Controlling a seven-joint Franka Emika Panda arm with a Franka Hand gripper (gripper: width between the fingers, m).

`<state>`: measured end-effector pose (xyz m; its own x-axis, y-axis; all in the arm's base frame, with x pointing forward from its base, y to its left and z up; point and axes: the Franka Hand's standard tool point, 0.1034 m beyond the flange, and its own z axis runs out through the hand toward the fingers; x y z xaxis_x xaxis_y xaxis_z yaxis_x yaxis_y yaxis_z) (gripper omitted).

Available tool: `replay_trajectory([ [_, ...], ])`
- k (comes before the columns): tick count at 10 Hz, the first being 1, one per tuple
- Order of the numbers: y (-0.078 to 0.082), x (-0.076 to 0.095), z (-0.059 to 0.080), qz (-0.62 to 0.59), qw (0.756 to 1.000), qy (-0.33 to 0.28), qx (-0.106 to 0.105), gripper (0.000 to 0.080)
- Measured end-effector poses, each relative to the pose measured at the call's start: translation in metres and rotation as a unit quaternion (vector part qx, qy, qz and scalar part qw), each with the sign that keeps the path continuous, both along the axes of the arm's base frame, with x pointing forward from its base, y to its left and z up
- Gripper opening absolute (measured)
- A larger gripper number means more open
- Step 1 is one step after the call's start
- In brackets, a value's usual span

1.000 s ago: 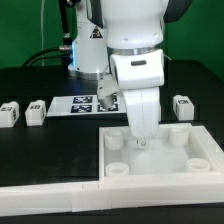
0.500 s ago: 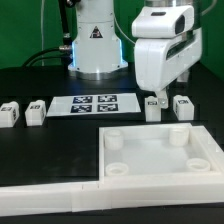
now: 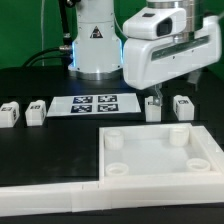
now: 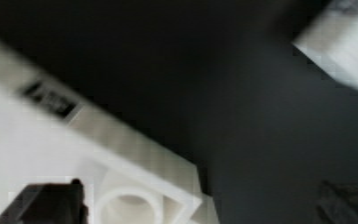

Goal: Assemble one leg

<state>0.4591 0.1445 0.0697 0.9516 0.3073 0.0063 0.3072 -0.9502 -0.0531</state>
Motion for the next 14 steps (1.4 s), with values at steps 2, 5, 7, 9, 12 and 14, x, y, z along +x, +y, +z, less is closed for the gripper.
replay_trajectory([
  [2, 0.012, -0.016, -0.013, -0.134, 0.991, 0.018, 0.007, 0.0649],
  [5, 0.012, -0.015, -0.012, -0.125, 0.992, 0.028, 0.005, 0.0649],
  [7, 0.01, -0.025, -0.012, -0.129, 0.986, 0.107, -0.022, 0.0649],
  [9, 0.023, -0.02, -0.016, -0.16, 0.959, 0.229, -0.044, 0.0649],
  [12, 0.02, -0.031, -0.016, -0.151, 0.899, 0.404, -0.073, 0.0649],
  [14, 0.02, -0.028, -0.022, -0.144, 0.879, 0.447, -0.08, 0.0649],
])
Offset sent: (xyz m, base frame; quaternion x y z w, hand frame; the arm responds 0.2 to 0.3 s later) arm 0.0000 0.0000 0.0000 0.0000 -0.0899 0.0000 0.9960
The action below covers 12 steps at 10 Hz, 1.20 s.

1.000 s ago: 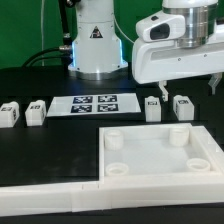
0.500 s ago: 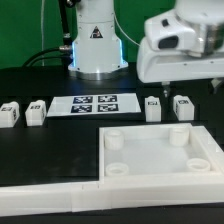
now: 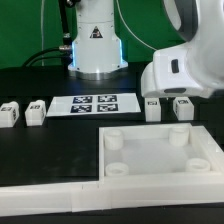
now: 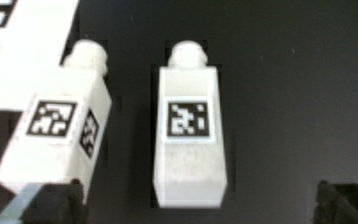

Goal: Assemble one leg

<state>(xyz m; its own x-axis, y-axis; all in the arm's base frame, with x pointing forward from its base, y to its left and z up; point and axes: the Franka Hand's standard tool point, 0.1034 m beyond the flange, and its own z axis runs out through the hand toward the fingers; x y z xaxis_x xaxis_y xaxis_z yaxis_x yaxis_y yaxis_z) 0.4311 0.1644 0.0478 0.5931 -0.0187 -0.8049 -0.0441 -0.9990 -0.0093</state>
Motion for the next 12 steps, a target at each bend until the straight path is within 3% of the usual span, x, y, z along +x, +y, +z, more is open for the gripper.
replay_trajectory([
  [2, 0.004, -0.002, -0.007, -0.001, 1.0, -0.012, -0.001, 0.0649],
  [7, 0.007, -0.031, -0.032, 0.0, 1.0, -0.014, -0.007, 0.0649],
  [11, 0.009, -0.033, -0.035, 0.001, 1.0, -0.013, -0.008, 0.062],
  [12, 0.009, -0.033, -0.035, 0.001, 1.0, -0.013, -0.008, 0.0443],
])
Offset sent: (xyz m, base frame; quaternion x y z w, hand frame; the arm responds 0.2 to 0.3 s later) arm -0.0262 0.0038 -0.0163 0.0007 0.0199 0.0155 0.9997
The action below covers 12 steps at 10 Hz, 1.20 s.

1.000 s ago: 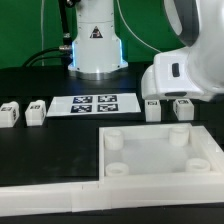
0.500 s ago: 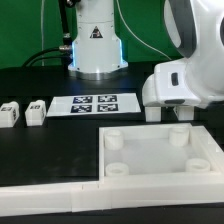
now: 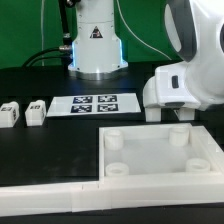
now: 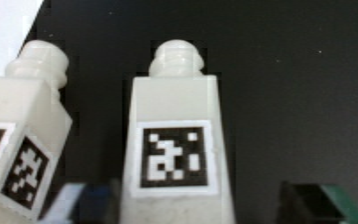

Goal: Assemble one leg

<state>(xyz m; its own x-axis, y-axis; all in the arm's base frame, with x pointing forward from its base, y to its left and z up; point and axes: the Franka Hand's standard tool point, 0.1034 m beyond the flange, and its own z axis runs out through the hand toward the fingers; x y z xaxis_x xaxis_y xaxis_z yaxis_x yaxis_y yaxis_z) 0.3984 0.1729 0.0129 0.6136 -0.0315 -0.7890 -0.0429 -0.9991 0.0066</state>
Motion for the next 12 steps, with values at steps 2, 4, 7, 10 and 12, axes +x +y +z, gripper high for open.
replay_trajectory([
  [2, 0.0, 0.0, 0.0, 0.0, 1.0, 0.0, 0.0, 0.0307],
  [4, 0.0, 0.0, 0.0, 0.0, 1.0, 0.0, 0.0, 0.029],
  [7, 0.0, 0.0, 0.0, 0.0, 1.0, 0.0, 0.0, 0.029],
  [10, 0.001, 0.004, 0.002, -0.001, 1.0, -0.015, 0.001, 0.0291],
  [12, -0.015, 0.032, 0.04, 0.017, 0.999, -0.029, 0.03, 0.0291],
])
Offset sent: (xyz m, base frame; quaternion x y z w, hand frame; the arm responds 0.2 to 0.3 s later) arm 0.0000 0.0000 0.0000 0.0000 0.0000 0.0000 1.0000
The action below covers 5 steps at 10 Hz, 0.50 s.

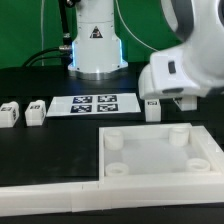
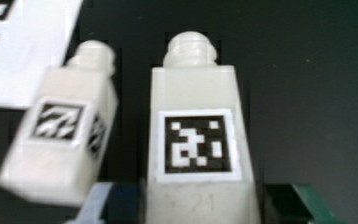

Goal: Assemble one leg

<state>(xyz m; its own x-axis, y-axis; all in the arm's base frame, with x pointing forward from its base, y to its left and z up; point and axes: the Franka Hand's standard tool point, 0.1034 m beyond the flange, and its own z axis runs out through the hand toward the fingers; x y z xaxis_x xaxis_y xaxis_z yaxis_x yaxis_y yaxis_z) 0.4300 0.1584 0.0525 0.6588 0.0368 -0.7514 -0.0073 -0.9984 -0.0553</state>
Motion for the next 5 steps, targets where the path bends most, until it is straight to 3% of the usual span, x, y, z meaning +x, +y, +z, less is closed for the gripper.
replay_trajectory([
  [1, -0.006, 0.027, 0.013, 0.001, 0.997, -0.078, 0.006, 0.0291],
  [3, -0.016, 0.049, 0.066, -0.005, 0.988, -0.154, 0.008, 0.0291],
  [4, -0.012, 0.063, 0.088, -0.011, 0.979, -0.202, 0.0, 0.0291],
  [5, -0.003, 0.063, 0.106, -0.027, 0.97, -0.24, -0.014, 0.0291],
])
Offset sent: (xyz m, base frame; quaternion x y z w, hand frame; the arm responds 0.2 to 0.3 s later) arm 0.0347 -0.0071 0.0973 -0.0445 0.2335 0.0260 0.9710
